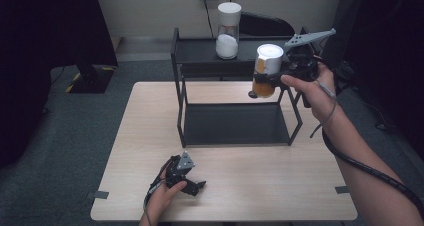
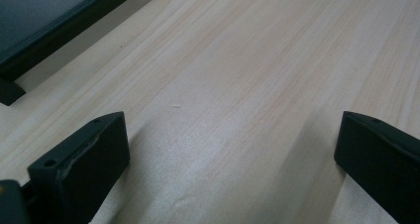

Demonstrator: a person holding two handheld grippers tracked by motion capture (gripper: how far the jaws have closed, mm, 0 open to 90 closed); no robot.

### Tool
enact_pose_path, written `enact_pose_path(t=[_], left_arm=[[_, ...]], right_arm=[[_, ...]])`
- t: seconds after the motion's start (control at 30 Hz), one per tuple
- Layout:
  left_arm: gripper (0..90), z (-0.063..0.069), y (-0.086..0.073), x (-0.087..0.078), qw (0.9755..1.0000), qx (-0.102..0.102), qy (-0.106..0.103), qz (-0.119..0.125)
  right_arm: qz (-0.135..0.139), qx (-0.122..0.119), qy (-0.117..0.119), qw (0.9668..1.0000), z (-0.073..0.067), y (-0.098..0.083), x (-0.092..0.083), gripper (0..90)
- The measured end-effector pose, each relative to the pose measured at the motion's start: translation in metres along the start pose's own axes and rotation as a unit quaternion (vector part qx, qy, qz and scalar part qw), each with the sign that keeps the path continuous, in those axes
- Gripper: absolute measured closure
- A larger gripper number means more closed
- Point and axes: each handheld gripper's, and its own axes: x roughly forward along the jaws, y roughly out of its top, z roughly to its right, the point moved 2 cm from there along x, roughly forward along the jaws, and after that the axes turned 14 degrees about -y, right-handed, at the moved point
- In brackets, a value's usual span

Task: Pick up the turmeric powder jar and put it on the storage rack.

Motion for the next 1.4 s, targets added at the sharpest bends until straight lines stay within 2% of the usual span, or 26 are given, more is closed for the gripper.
enact_pose_path(t=[0.43,0.87,1.17,1.4], left_arm=[[0.0,0.000,0.000,0.000,1.0000,0.000,0.000,0.000],[0.0,0.000,0.000,0.000,1.0000,0.000,0.000,-0.001],[0.0,0.000,0.000,0.000,1.0000,0.000,0.000,-0.001],[0.0,0.000,0.000,0.000,1.0000,0.000,0.000,-0.001]], right_arm=[[0.004,-0.001,-0.011,0.9999,0.004,0.029,-0.006,30.5],[0.007,-0.002,-0.027,0.9996,0.007,0.053,-0.004,30.5],[0.013,0.009,-0.036,0.9992,0.014,0.066,0.002,30.5],[0.011,0.013,-0.045,0.9988,0.020,0.074,0.013,30.5]])
